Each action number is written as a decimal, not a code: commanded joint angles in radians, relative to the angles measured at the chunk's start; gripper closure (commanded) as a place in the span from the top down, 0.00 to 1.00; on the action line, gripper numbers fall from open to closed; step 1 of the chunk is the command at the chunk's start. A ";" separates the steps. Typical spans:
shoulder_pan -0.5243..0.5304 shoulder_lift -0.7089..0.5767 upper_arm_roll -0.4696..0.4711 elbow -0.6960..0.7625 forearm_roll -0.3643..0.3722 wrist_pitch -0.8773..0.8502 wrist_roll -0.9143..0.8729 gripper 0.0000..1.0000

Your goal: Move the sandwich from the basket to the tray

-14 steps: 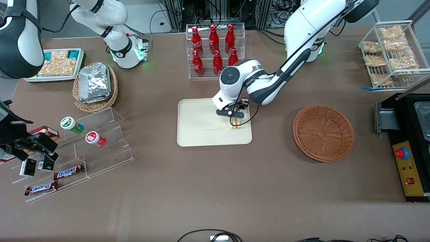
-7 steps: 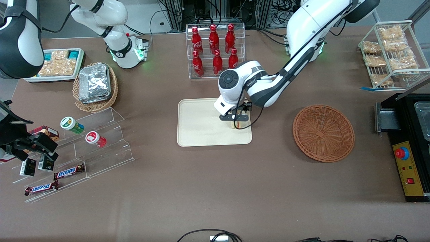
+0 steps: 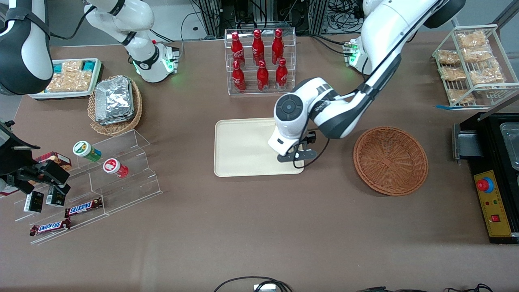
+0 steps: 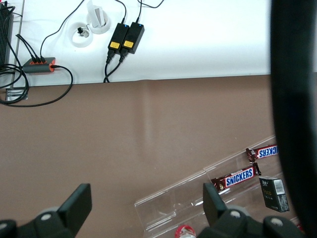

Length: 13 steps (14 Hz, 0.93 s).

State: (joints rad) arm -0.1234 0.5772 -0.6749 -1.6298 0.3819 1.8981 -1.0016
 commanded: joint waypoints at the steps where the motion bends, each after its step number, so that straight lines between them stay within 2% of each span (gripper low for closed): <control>1: 0.056 -0.023 -0.006 0.063 -0.035 -0.071 0.001 0.75; 4: 0.137 -0.075 -0.005 0.097 -0.034 -0.128 0.009 0.79; 6: 0.218 -0.121 -0.006 0.097 -0.035 -0.146 0.064 0.98; 9: 0.304 -0.166 -0.009 0.113 -0.043 -0.220 0.149 0.99; 13: 0.393 -0.184 -0.008 0.206 -0.109 -0.347 0.303 0.99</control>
State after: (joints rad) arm 0.2271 0.4076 -0.6745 -1.4625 0.3067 1.6149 -0.7800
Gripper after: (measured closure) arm 0.004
